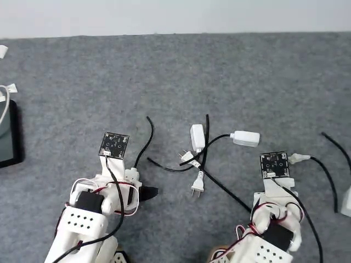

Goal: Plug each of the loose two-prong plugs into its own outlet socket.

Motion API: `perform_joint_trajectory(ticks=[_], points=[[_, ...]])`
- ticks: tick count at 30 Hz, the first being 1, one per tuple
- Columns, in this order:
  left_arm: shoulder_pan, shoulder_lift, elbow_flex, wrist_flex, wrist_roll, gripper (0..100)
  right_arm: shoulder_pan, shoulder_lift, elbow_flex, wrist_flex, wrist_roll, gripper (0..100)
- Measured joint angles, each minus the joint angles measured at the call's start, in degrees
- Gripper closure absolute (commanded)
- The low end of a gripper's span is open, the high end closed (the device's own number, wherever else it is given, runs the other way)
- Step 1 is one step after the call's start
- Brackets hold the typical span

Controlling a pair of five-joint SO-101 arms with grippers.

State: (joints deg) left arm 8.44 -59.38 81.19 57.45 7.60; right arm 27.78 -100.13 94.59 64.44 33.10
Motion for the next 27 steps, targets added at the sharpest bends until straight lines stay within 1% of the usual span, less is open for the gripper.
perform_joint_trajectory(ticks=[3,7,9,14,20,23,27], points=[[-2.11,0.0,-1.05,0.0,0.0,72,0.53,0.0,0.0,-1.23,-2.29,98.7],[-6.51,0.0,-3.78,0.0,-1.41,72,9.05,0.0,-0.09,-5.45,-12.31,98.7],[-7.91,0.0,-3.78,0.0,-3.43,72,11.43,0.0,-0.09,-6.68,-14.42,98.7],[-7.91,0.0,-1.05,0.0,-5.8,72,12.13,0.0,-0.35,-8.7,-17.49,98.7],[-8.62,0.0,-0.09,0.0,-5.98,72,12.13,1.23,-6.77,-9.14,-22.77,98.7],[-8.44,0.0,0.0,0.0,-5.98,72,12.13,8.44,-11.25,-10.2,-23.74,98.9],[-8.53,0.0,0.0,0.0,-6.33,72,12.13,24.35,-19.96,-13.1,-24.62,98.9]])
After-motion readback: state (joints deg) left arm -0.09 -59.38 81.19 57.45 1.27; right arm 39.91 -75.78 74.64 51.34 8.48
